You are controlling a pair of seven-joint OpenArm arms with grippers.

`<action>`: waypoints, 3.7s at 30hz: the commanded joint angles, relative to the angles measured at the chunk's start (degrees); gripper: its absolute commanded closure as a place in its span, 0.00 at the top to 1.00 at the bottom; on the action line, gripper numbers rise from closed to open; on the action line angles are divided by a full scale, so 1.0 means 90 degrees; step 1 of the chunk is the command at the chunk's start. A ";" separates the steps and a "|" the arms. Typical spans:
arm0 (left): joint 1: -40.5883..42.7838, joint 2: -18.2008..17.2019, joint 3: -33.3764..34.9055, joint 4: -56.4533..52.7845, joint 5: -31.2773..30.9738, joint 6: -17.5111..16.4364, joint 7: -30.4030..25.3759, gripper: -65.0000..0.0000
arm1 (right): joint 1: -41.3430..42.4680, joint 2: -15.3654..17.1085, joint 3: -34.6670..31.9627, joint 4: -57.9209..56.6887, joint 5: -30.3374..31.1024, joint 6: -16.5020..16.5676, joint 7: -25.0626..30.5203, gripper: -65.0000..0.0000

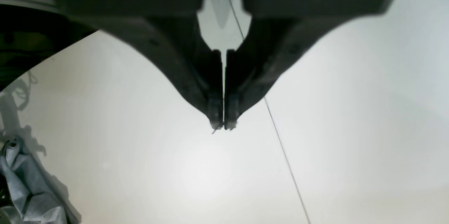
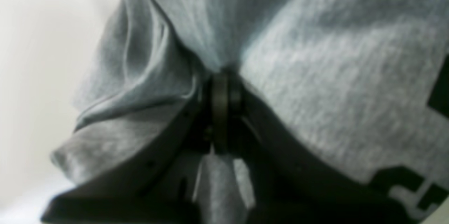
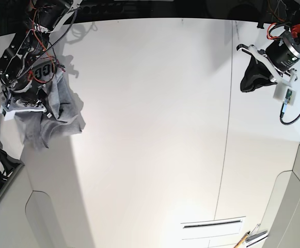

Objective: Fold the T-shirt properly

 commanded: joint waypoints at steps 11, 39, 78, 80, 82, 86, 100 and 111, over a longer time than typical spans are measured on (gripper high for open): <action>-0.0010 -0.0066 -0.0034 0.0109 -0.0211 0.0015 -0.0134 0.02 | -0.0029 -0.0313 0.0471 -0.0017 -0.0471 -0.0673 0.0168 0.00; 0.0017 -0.0066 -0.0036 0.0109 -0.0214 -0.0187 -0.0155 0.02 | -0.0236 -0.0427 -0.0981 0.4199 -0.0005 0.0607 -0.0131 0.00; 0.5163 -0.2159 -0.1117 -0.2076 -0.1838 -0.0733 0.1137 0.02 | -0.8184 0.3660 -0.2635 0.4624 0.2698 0.3298 -0.2419 0.00; 0.5163 -0.2412 -0.0423 -0.2761 -0.1528 -0.0735 0.0427 0.02 | -0.8051 0.3764 -0.2987 0.4019 0.2620 0.3296 -0.2358 0.00; 0.5163 -0.2654 0.0410 -0.3441 -0.0947 -0.0735 -0.0644 0.02 | -0.7791 0.3813 -0.3453 0.3334 0.2438 0.3296 -0.2142 0.00; 0.4469 -0.2773 0.2069 -0.4694 0.0449 -0.0735 -0.2628 0.02 | -0.6929 0.3806 -0.4609 0.1685 0.1736 0.3291 -0.1037 0.00; 0.0396 -0.0925 0.5005 -0.7890 0.2790 -0.0735 -0.4590 0.02 | -0.3070 0.2242 -0.6404 -0.4226 0.0362 0.2062 0.2307 0.00; -0.1073 0.0580 0.5000 -0.9755 0.4228 0.0719 -0.5850 0.02 | -0.1807 0.1212 -0.6166 -0.5078 0.0357 0.0313 0.3033 0.00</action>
